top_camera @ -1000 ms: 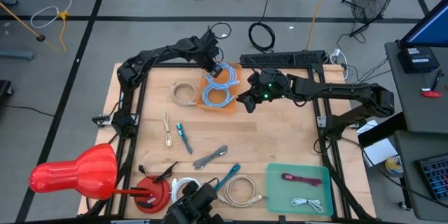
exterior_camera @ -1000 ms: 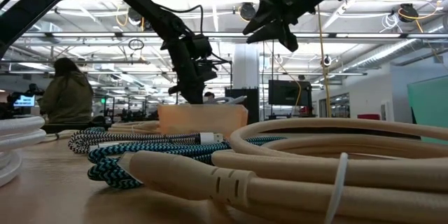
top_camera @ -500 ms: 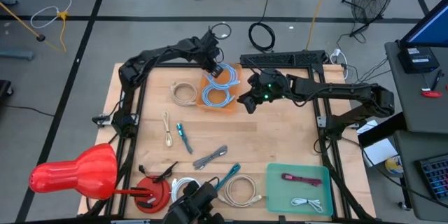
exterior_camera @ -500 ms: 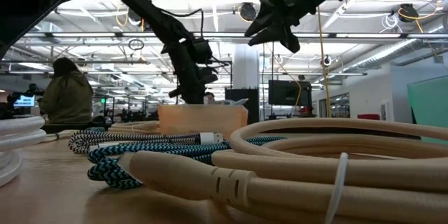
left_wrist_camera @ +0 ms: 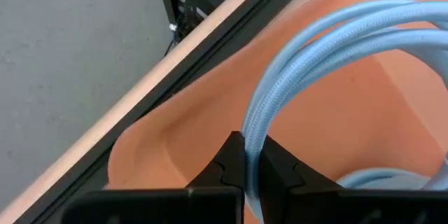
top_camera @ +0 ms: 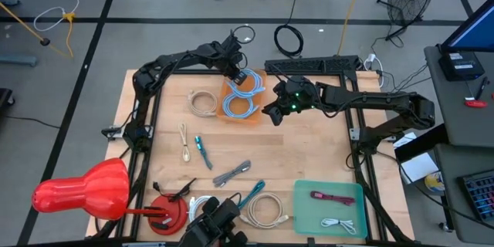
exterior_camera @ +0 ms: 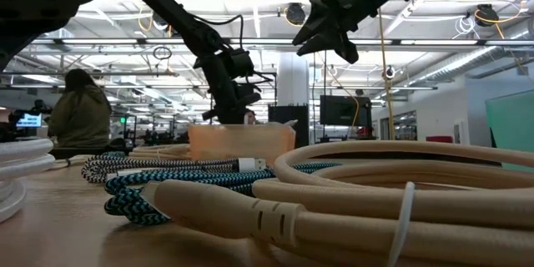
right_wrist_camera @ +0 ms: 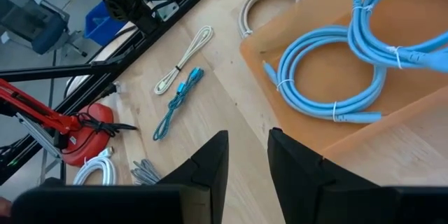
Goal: Pick & Place USB Port
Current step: Put the blue usb cable into the orange bin
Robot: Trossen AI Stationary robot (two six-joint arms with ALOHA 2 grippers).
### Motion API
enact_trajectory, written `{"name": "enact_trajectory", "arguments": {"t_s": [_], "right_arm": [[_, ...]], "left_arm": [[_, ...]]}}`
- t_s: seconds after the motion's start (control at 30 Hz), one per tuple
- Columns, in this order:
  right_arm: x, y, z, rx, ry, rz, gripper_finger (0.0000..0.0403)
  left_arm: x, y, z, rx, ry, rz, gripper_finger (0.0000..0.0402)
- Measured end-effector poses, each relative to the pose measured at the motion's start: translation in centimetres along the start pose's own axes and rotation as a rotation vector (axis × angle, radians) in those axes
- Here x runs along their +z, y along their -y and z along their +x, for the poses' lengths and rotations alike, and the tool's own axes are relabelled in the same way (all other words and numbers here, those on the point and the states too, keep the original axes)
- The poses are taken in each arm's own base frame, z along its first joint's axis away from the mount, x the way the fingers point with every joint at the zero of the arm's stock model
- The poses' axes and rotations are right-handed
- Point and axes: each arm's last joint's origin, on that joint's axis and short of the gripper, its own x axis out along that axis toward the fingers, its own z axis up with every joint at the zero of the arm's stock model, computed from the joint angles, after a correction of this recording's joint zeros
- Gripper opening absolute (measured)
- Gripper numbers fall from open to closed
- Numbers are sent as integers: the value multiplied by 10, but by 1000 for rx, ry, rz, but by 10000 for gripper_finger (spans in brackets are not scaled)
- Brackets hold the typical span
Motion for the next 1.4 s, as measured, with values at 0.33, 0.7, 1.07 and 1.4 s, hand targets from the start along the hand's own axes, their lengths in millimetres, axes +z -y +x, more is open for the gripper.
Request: {"name": "enact_trajectory", "arguments": {"t_s": [0.33, 0.7, 1.07, 1.4], "right_arm": [[0, 0, 0, -1, 1, 0, 91], [0, 0, 0, -2, 2, 0, 91], [0, 0, 0, -2, 2, 0, 91], [0, 0, 0, -2, 3, -2, 91]], "left_arm": [[2, -1, 0, 36, 19, 5, 75], [1, -1, 0, 12, 7, 23, 73], [-2, 2, -2, -30, -28, -3, 101], [-7, 53, -47, -146, -14, 513, 118]]}}
